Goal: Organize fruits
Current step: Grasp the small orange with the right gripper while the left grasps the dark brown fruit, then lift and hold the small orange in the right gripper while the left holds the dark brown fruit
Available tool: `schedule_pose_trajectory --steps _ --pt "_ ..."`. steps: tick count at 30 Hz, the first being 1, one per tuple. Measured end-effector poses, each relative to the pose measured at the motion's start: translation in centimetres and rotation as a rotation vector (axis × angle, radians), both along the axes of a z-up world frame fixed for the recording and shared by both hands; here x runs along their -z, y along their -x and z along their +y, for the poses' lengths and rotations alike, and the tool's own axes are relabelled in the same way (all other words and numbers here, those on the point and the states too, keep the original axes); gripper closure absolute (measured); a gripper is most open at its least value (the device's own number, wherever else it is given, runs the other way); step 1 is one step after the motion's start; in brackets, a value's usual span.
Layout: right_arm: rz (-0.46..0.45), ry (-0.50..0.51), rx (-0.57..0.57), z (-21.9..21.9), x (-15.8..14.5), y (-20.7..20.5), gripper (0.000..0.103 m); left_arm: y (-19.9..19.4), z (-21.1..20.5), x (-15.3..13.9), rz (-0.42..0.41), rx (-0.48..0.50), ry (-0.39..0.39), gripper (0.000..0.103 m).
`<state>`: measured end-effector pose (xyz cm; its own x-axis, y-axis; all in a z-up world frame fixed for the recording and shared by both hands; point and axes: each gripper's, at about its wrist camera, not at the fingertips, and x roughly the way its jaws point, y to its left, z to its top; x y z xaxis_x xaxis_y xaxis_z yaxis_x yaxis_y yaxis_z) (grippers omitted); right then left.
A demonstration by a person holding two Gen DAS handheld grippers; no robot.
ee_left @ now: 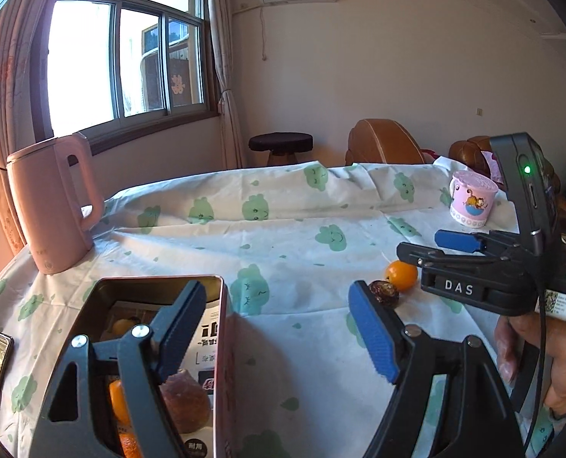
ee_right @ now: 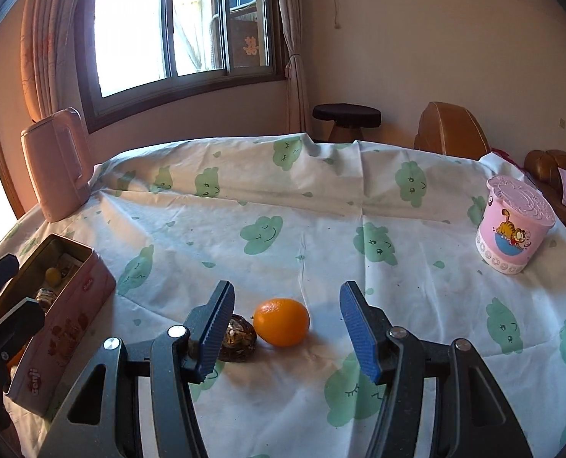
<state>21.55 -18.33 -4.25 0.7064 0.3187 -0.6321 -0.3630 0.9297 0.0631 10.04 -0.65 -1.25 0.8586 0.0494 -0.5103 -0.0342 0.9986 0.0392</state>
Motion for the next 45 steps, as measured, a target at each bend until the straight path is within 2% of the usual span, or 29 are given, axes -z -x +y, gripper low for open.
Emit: schedule_pose_trajectory --steps 8,10,12,13,19,23,26,29,35,37,41,45 --pt "0.11 0.014 -0.016 1.0 2.2 -2.2 0.045 -2.3 -0.5 0.2 0.024 -0.014 -0.003 0.024" --pt "0.147 0.022 -0.015 1.1 2.9 -2.6 0.053 -2.6 -0.6 0.3 0.031 -0.014 -0.002 0.024" --pt "0.165 -0.011 -0.017 0.7 3.1 -2.8 0.055 -2.9 -0.7 0.4 0.042 -0.011 0.006 0.024" --pt "0.173 -0.024 -0.021 0.5 3.1 -2.9 0.06 -3.1 -0.7 0.5 0.049 -0.007 0.014 0.024" --pt "0.158 -0.074 -0.027 -0.7 2.6 -2.0 0.062 -4.0 -2.1 1.1 0.088 0.041 0.051 0.024" --pt "0.11 -0.071 0.033 -2.7 2.1 -1.0 0.062 -5.2 -3.8 2.0 0.126 0.08 0.048 0.024" --pt "0.101 -0.087 0.081 -4.6 1.9 -0.8 0.062 -6.4 -5.2 3.1 0.187 0.123 0.072 0.024" --pt "0.085 -0.083 0.119 -6.0 1.7 -0.6 0.062 -7.7 -6.1 4.0 0.243 0.153 0.097 0.032" --pt "0.09 -0.131 0.132 -7.5 1.8 -0.5 0.062 -9.6 -7.7 5.3 0.319 0.205 0.082 0.047" --pt "0.091 -0.132 0.121 -7.4 1.8 -0.5 0.062 -10.1 -7.9 6.0 0.349 0.214 0.086 0.065" --pt "0.102 -0.137 0.101 -7.2 1.9 -0.7 0.062 -10.2 -7.4 6.2 0.361 0.215 0.12 0.065" --pt "0.08 -0.156 0.08 -7.2 1.6 -0.3 0.062 -9.8 -6.7 5.8 0.328 0.184 0.136 0.065"
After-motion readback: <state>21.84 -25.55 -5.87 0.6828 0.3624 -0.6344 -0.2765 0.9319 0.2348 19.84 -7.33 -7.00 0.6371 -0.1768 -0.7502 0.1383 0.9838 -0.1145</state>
